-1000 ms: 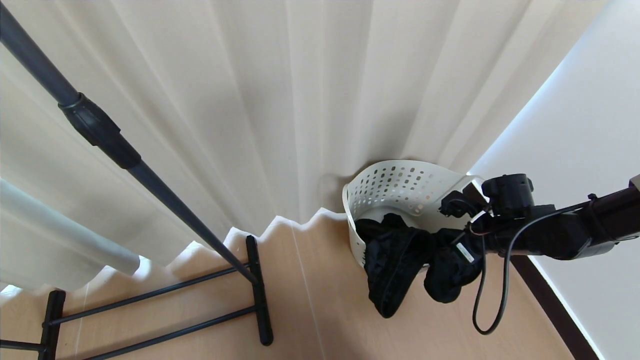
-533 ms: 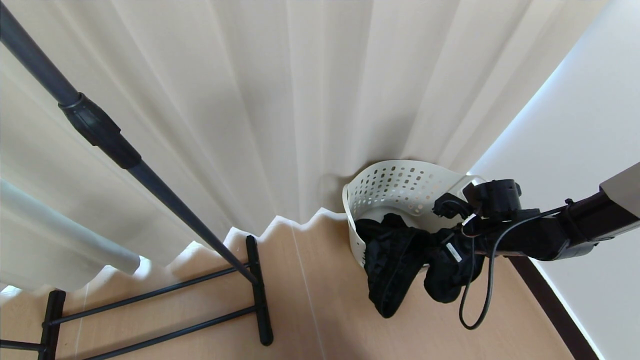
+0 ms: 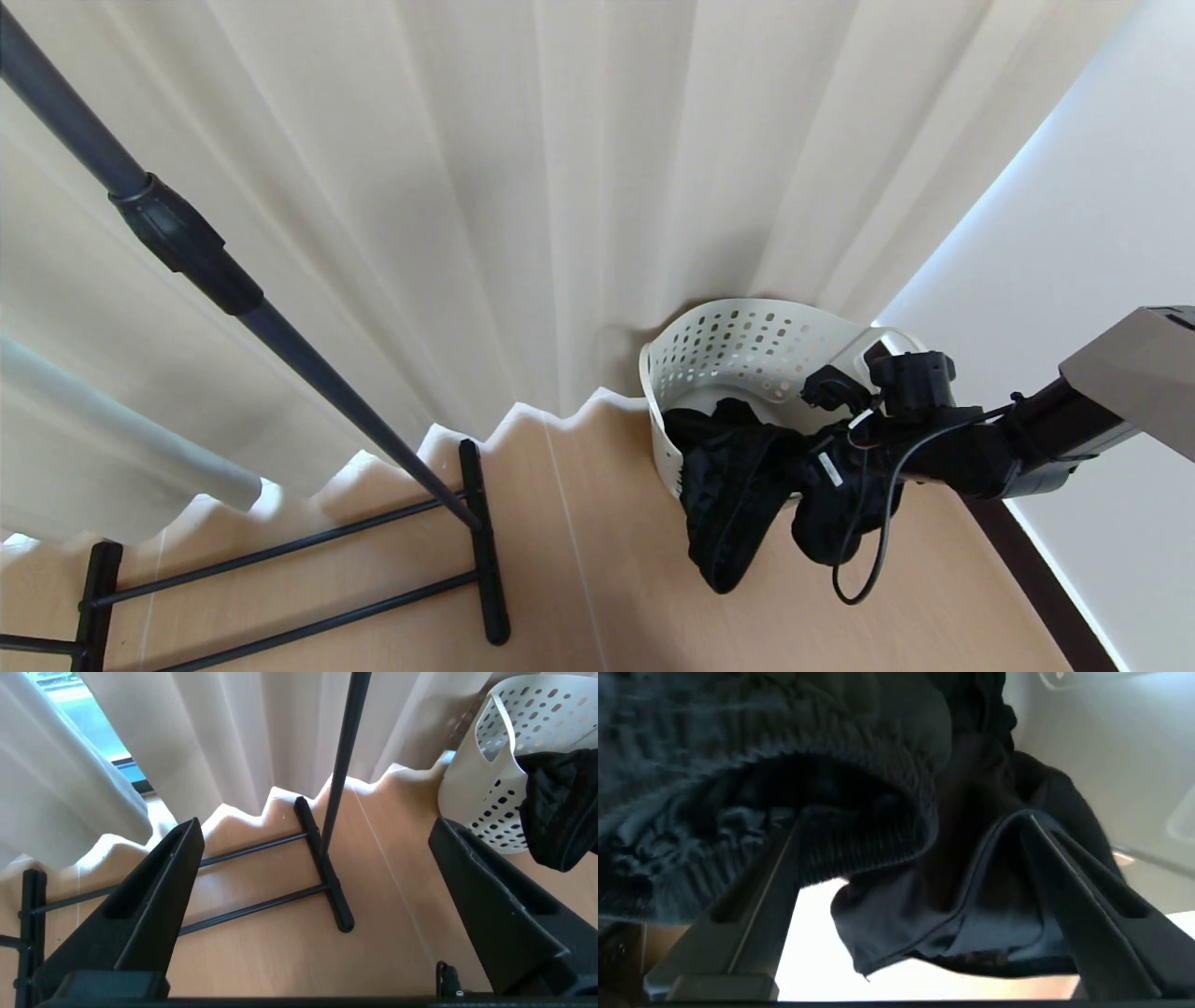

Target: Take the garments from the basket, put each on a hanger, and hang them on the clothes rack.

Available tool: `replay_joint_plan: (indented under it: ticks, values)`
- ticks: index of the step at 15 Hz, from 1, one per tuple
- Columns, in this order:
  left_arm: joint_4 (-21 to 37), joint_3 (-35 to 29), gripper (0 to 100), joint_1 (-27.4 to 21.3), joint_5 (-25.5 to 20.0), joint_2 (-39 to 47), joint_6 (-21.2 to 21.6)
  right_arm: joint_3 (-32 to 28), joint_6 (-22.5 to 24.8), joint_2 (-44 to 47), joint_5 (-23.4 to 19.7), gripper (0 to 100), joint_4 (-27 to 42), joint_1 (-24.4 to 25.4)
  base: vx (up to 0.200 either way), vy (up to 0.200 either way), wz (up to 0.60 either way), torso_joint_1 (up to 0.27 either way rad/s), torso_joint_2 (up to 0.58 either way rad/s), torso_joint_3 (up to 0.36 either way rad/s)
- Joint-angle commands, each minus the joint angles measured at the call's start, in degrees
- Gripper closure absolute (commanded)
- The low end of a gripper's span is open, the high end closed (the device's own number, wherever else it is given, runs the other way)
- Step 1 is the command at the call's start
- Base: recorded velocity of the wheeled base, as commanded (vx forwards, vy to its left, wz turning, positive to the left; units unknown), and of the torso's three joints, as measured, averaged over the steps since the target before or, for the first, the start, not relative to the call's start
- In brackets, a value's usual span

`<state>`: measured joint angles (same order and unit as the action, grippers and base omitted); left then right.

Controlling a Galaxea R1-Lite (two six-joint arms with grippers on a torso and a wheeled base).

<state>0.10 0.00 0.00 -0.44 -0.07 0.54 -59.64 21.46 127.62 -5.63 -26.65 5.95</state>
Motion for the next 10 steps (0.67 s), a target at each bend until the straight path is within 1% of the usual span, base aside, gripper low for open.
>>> replay_joint_plan:
  ticks: [1,2,3,6,7,8,10]
  values:
    - [0.0,0.0,0,0.0,0.0,0.1,0.0,-0.1,-0.4,1.6,-0.3,0,-1.1,0.0,0.0,0.0,0.0,0.0,0.0,0.0]
    - [0.0,0.0,0,0.0,0.0,0.1,0.0,0.0,-1.0,1.8,-0.6,0,-1.8,0.0,0.0,0.0,0.0,0.0,0.0,0.0]
    - [0.0,0.0,0,0.0,0.0,0.1,0.0,0.3,-2.1,2.7,-2.7,0,-4.5,0.0,0.0,0.0,0.0,0.0,0.0,0.0]
    - [0.0,0.0,0,0.0,0.0,0.1,0.0,0.2,-2.4,3.9,-3.4,0,-5.5,0.0,0.0,0.0,0.0,0.0,0.0,0.0]
    - [0.0,0.0,0,0.0,0.0,0.1,0.0,0.2,-2.3,4.6,-5.7,0,-5.6,-0.1,0.0,0.0,0.0,0.0,0.0,0.0]
    - [0.0,0.0,0,0.0,0.0,0.1,0.0,0.2,-2.3,5.0,-6.8,0,-5.9,-0.1,0.0,0.0,0.0,0.0,0.0,0.0]
    - [0.0,0.0,0,0.0,0.0,0.1,0.0,0.8,-2.3,6.3,-7.2,0,-10.0,-0.8,0.0,0.0,0.0,0.0,0.0,0.0]
